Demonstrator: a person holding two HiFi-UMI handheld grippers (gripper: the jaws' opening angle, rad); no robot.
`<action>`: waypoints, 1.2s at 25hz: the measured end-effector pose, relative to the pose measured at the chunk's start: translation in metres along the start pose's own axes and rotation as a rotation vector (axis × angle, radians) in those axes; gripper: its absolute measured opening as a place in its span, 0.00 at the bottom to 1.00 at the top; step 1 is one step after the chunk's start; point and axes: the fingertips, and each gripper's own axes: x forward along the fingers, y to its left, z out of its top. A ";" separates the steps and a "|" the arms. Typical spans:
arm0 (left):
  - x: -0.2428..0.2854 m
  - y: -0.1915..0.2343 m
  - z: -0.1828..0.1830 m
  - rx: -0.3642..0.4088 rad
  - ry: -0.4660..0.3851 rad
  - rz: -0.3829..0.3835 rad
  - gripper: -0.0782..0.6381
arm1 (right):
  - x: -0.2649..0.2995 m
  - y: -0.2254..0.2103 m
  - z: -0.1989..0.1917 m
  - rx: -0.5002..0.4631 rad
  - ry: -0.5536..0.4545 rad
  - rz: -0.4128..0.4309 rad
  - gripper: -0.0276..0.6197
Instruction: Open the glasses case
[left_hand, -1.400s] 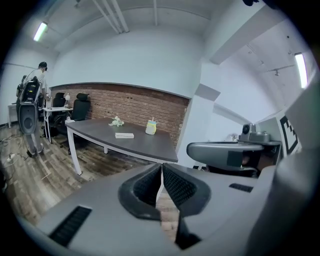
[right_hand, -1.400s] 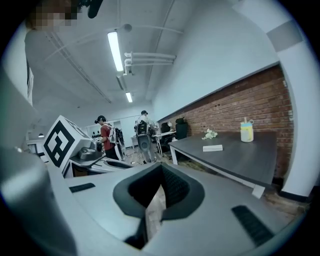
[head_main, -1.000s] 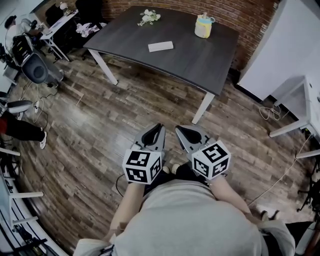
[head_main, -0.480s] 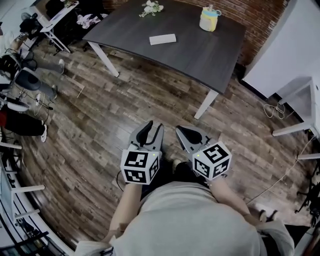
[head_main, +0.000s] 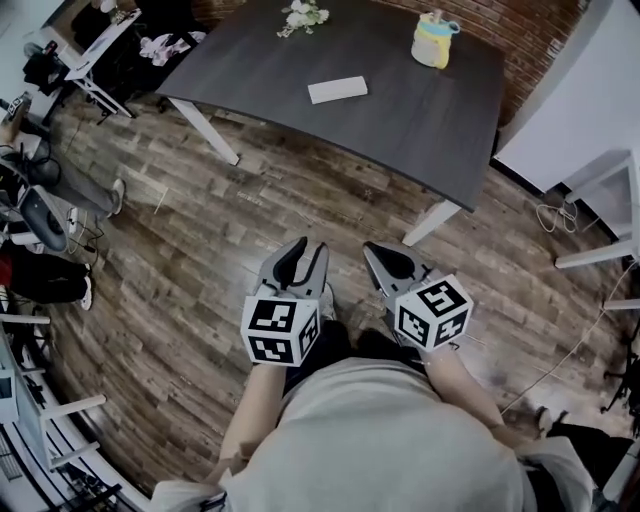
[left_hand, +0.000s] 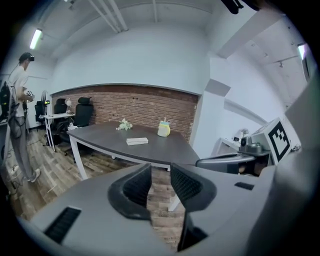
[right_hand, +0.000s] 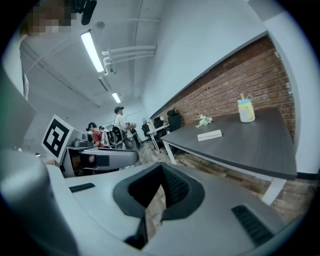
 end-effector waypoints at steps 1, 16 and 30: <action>0.007 0.011 0.004 0.002 0.006 -0.008 0.27 | 0.012 -0.002 0.006 0.004 -0.005 -0.006 0.05; 0.071 0.116 0.041 0.032 0.042 -0.157 0.27 | 0.112 -0.019 0.048 0.035 -0.015 -0.158 0.05; 0.111 0.150 0.041 -0.063 0.059 -0.173 0.27 | 0.152 -0.049 0.058 0.062 0.027 -0.179 0.05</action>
